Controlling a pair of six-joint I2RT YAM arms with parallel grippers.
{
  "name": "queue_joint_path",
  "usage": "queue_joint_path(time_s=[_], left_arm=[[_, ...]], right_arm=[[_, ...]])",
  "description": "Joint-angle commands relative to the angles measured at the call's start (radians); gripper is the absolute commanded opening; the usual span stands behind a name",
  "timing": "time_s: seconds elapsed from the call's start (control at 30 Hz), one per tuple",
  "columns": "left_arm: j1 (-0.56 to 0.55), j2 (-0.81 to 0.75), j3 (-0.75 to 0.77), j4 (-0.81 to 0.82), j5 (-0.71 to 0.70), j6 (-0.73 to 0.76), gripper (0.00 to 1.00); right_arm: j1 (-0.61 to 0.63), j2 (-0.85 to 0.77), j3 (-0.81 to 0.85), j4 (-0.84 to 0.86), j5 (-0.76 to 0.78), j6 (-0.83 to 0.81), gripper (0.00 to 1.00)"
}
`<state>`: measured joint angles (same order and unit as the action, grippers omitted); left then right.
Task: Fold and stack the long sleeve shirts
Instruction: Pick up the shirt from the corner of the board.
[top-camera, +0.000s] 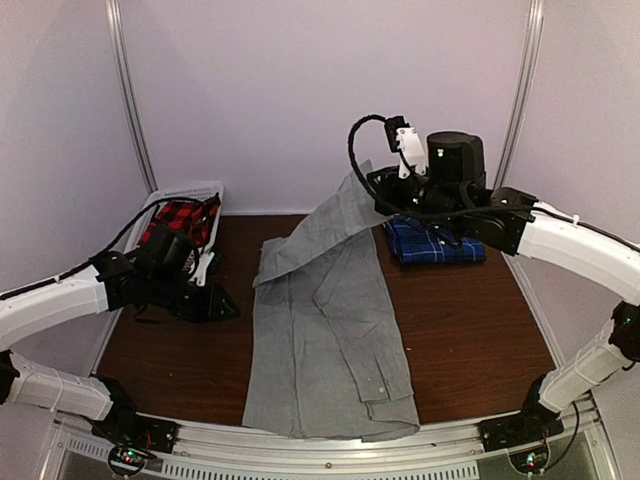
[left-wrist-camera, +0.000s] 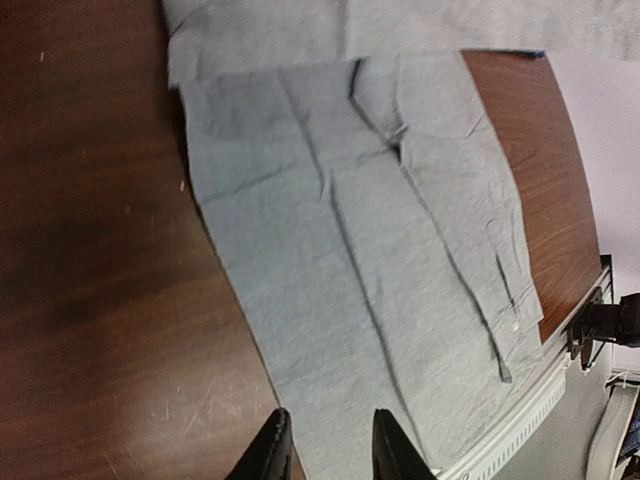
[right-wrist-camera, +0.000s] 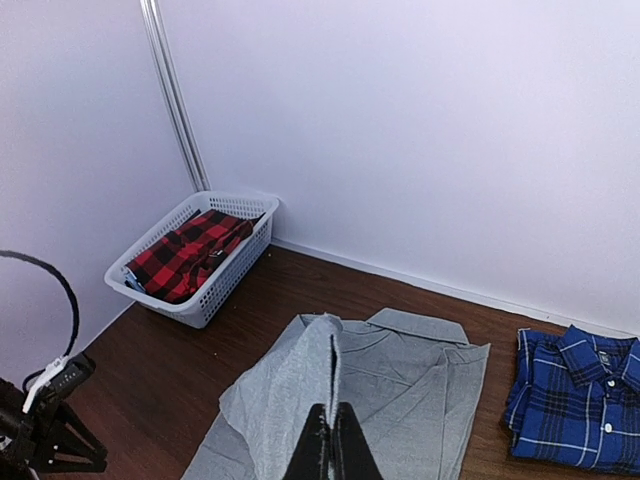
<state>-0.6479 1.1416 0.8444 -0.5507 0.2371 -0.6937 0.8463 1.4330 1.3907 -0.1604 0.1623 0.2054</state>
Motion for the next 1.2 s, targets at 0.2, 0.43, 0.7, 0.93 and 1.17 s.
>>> queue_joint_path(time_s=[0.2,0.43,0.7,0.93,1.17], left_arm=[[-0.181,-0.130,-0.317,0.024,0.035,-0.298,0.29],[-0.372,-0.054,-0.372,0.075,0.016,-0.428,0.30],[-0.483,0.118,-0.327,0.116,0.018,-0.456,0.32],[-0.569,0.188,-0.291,0.073,-0.019,-0.500,0.32],[-0.585,0.256,-0.231,-0.004,-0.112,-0.521,0.06]], right_arm=[[-0.039,-0.030,0.008,-0.028,0.021,-0.031,0.00],[-0.055,-0.045,0.001,-0.035,0.005,-0.044,0.00],[-0.056,-0.053,-0.023,-0.033,-0.029,-0.034,0.00],[-0.058,-0.076,-0.042,-0.029,-0.054,-0.030,0.00],[-0.058,-0.081,-0.041,-0.033,-0.068,-0.032,0.00]])
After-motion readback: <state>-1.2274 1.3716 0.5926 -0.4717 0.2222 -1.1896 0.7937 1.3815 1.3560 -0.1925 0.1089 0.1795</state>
